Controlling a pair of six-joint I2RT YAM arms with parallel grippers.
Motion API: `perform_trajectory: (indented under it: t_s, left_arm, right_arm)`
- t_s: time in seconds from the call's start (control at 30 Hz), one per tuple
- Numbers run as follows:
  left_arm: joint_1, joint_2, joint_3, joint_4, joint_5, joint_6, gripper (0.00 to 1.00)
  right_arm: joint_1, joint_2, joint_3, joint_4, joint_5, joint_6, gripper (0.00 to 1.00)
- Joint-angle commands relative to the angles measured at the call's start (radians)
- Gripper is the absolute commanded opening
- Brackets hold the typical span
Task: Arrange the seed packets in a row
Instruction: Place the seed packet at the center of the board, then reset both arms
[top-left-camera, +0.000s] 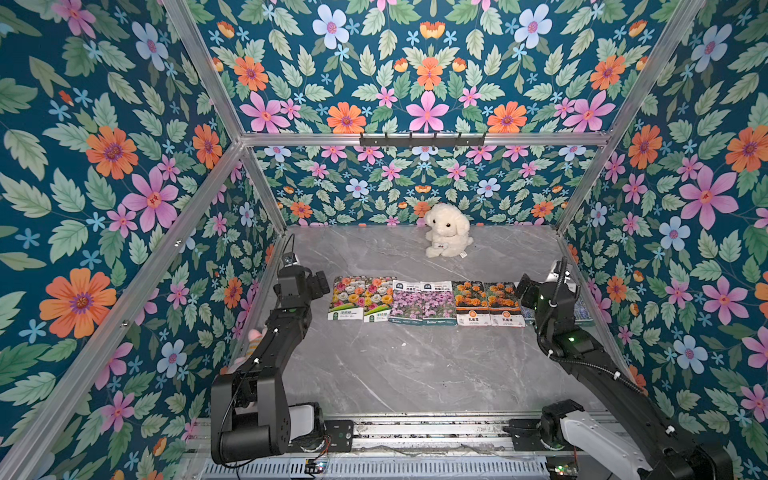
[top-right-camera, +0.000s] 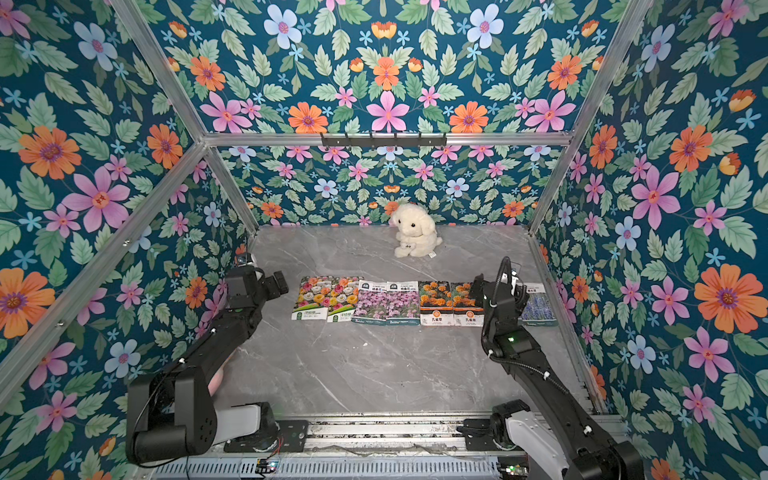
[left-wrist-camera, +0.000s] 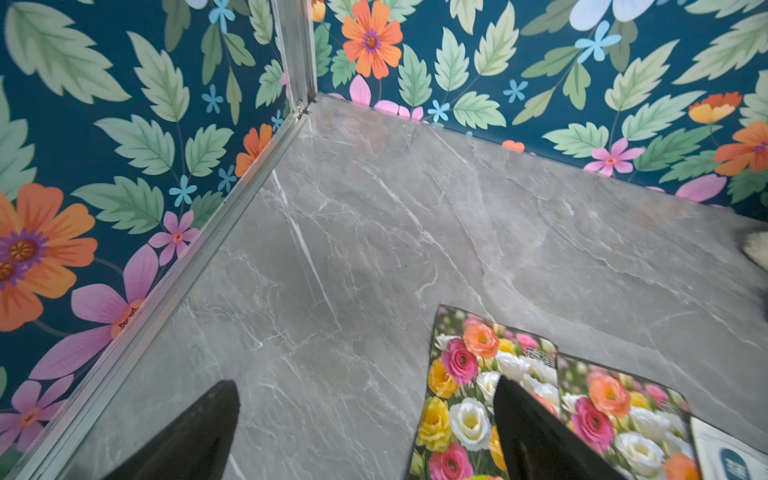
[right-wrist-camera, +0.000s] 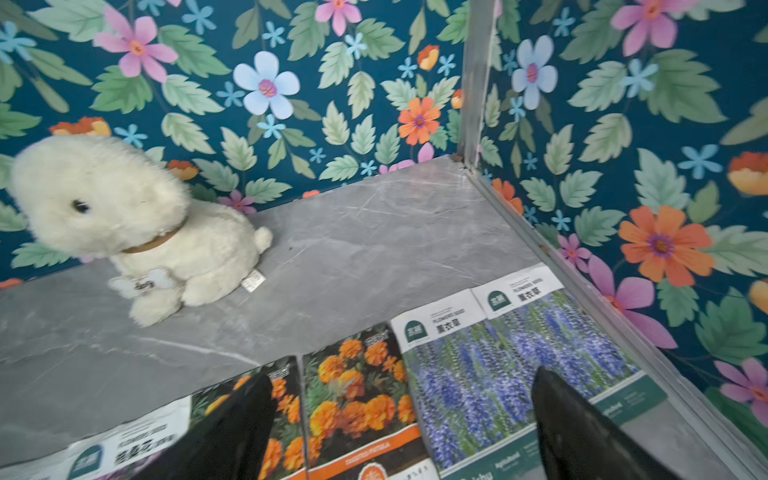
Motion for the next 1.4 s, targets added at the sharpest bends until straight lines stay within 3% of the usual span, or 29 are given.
perform_trajectory:
  t_s: [0.0, 0.13, 0.33, 0.6, 0.77, 0.93, 1.13, 1.37]
  left_arm:
    - [0.001, -0.015, -0.096, 0.281, -0.061, -0.018, 0.99]
    - [0.0, -0.026, -0.25, 0.469, -0.087, 0.018, 1.0]
    - [0.0, -0.018, -0.362, 0.604, -0.007, 0.123, 1.0]
    - [0.0, 0.131, -0.443, 0.971, 0.11, 0.13, 1.0]
    - [0.0, 0.262, -0.449, 1.112, 0.155, 0.142, 0.99]
    - [0.0, 0.328, -0.444, 1.168, 0.174, 0.151, 0.99]
    - [-0.003, 0.325, -0.41, 1.094, 0.174, 0.155, 1.0]
    - [-0.016, 0.329, -0.356, 0.993, 0.13, 0.157, 1.0]
  right_arm:
    - [-0.03, -0.043, -0.093, 0.154, 0.077, -0.04, 0.99]
    - [-0.092, -0.054, -0.193, 0.165, 0.062, -0.006, 0.99]
    - [-0.201, 0.011, -0.289, 0.308, -0.101, -0.025, 0.99]
    - [-0.223, 0.201, -0.329, 0.618, -0.286, -0.135, 0.99]
    - [-0.227, 0.304, -0.336, 0.774, -0.367, -0.191, 0.99]
    - [-0.26, 0.41, -0.35, 0.912, -0.435, -0.184, 0.99]
    - [-0.264, 0.573, -0.339, 1.066, -0.493, -0.207, 0.99]
    - [-0.264, 0.55, -0.25, 0.836, -0.403, -0.162, 0.99]
